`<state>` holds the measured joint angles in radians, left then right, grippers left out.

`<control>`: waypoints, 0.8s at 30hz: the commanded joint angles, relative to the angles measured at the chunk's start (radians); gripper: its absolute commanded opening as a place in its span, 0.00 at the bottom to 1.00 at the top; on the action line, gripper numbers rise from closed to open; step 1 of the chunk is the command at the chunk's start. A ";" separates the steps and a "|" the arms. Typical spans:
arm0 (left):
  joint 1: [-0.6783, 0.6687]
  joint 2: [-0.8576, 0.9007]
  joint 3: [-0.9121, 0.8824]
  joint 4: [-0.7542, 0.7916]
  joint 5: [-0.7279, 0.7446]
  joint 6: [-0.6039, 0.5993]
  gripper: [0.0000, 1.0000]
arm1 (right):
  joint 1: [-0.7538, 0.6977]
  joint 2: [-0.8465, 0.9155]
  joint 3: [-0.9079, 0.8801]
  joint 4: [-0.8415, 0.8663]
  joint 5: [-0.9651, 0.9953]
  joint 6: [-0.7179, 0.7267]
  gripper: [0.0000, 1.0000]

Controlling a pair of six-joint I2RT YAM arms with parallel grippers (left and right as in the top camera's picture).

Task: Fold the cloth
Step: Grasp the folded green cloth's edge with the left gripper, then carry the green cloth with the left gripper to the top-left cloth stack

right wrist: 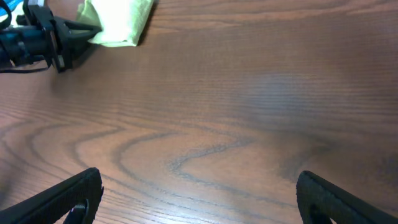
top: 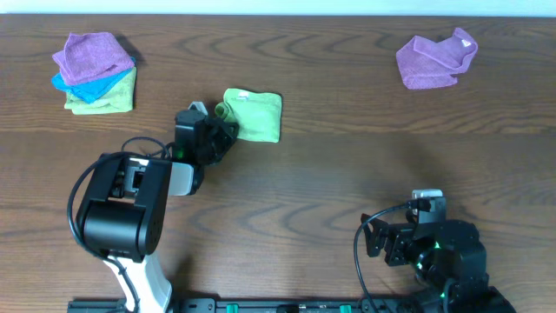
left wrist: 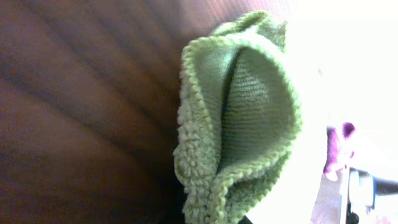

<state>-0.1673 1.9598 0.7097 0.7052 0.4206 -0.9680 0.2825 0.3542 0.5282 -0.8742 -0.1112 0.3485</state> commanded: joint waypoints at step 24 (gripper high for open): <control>0.261 -0.208 0.499 -0.605 0.198 0.242 0.06 | -0.007 -0.002 -0.001 -0.002 0.010 0.011 0.99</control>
<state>0.0715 1.7893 1.1271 0.1570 0.6891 -0.8505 0.2825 0.3542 0.5282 -0.8745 -0.1112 0.3489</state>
